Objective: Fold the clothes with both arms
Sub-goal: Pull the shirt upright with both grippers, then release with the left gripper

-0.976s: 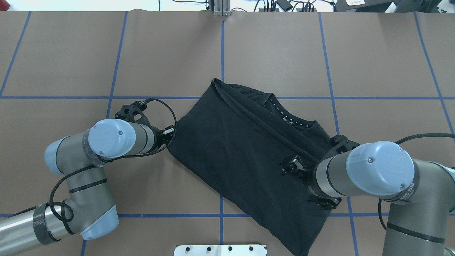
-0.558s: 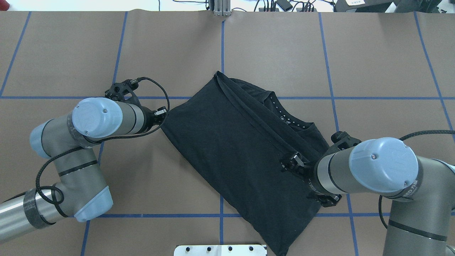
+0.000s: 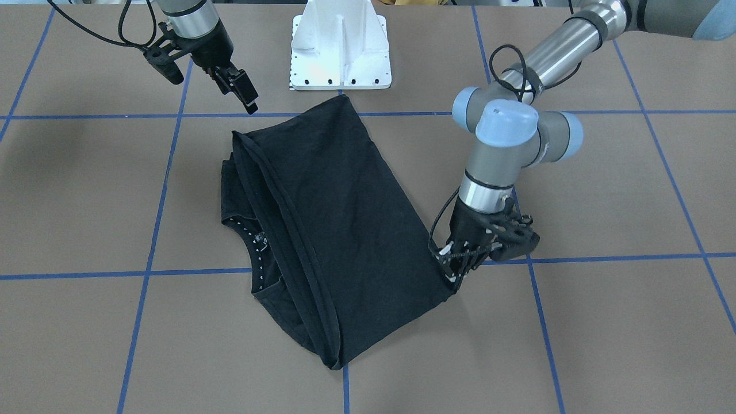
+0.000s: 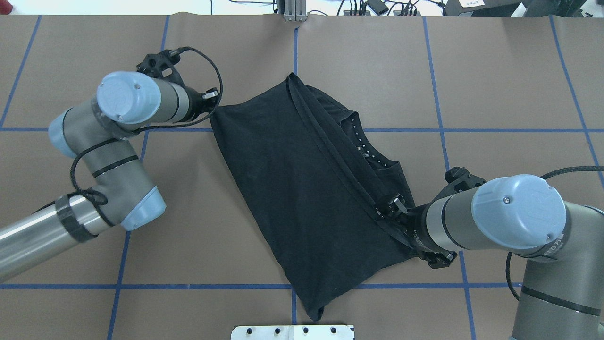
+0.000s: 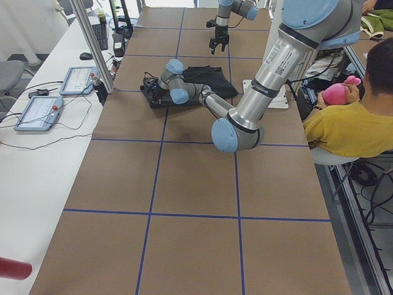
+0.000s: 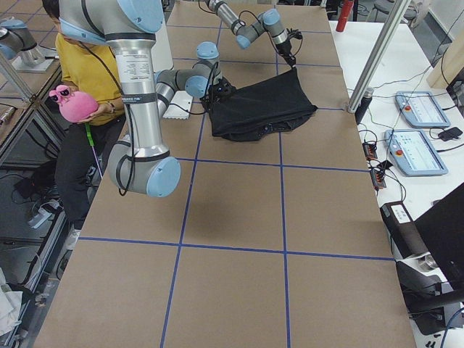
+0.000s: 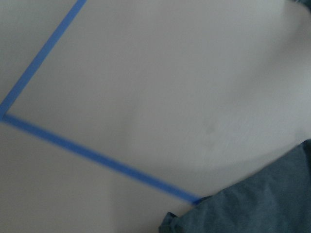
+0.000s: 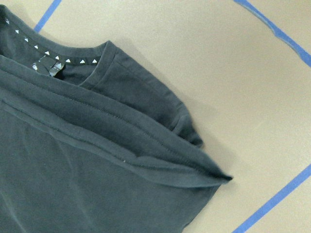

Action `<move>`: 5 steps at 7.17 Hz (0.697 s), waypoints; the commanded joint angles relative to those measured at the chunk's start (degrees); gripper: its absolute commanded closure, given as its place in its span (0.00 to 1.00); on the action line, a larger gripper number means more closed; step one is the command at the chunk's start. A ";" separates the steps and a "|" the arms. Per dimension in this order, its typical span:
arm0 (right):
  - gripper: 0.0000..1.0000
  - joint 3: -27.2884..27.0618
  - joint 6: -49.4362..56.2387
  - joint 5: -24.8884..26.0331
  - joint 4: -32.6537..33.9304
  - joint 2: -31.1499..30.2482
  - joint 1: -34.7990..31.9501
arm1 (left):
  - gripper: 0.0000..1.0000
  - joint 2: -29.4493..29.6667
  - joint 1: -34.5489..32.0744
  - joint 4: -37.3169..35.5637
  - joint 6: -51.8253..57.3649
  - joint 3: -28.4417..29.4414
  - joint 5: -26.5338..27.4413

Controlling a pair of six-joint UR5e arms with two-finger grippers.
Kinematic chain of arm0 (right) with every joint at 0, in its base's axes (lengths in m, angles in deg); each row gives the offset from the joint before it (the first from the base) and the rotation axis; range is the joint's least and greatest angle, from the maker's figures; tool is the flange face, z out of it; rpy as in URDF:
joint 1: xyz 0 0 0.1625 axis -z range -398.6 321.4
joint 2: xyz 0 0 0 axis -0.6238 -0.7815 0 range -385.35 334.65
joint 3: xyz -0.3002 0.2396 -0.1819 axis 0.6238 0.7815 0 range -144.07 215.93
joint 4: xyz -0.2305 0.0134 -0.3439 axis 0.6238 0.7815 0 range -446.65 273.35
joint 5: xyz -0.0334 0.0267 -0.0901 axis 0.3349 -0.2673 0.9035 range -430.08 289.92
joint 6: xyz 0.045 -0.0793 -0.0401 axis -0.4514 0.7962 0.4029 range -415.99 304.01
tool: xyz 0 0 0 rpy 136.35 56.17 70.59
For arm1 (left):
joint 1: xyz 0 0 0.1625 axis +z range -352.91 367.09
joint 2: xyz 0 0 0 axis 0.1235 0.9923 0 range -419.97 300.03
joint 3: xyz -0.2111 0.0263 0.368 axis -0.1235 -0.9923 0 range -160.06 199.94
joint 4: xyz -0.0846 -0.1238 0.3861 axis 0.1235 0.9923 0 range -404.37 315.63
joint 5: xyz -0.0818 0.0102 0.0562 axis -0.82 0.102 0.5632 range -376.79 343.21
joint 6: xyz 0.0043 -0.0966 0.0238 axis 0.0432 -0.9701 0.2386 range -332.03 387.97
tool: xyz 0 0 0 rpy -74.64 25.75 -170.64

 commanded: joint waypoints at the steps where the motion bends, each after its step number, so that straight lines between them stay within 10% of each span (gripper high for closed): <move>1: 0.00 0.17 -0.04 0.14 0.00 0.07 -1.46 | 1.00 13.22 -2.98 16.95 3.76 26.04 -1.05; 3: 0.00 0.44 0.05 0.93 -0.09 0.15 -1.56 | 1.00 19.08 -3.42 23.28 5.36 35.65 -1.23; 5: 0.00 1.66 0.14 3.37 -0.26 0.33 -1.30 | 0.00 19.26 -4.38 23.28 8.32 36.45 -1.49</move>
